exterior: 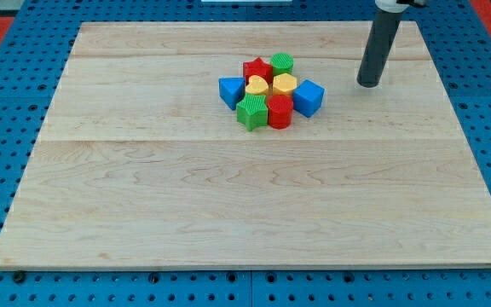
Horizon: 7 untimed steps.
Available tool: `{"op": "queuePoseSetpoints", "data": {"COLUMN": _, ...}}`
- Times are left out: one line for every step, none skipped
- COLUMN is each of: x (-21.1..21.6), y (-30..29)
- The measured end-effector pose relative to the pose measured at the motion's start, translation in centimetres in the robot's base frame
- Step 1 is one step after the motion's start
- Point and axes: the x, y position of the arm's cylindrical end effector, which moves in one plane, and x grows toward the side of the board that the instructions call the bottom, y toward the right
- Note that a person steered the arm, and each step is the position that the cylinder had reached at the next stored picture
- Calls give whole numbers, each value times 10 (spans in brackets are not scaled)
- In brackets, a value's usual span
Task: Point your arm to the green circle
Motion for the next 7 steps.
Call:
{"op": "queuePoseSetpoints", "data": {"x": -1, "y": 0}}
{"op": "queuePoseSetpoints", "data": {"x": -5, "y": 0}}
{"op": "queuePoseSetpoints", "data": {"x": -20, "y": -5}}
{"op": "queuePoseSetpoints", "data": {"x": -49, "y": -30}}
{"op": "queuePoseSetpoints", "data": {"x": -65, "y": -42}}
{"op": "queuePoseSetpoints", "data": {"x": -65, "y": -43}}
{"op": "queuePoseSetpoints", "data": {"x": -65, "y": -59}}
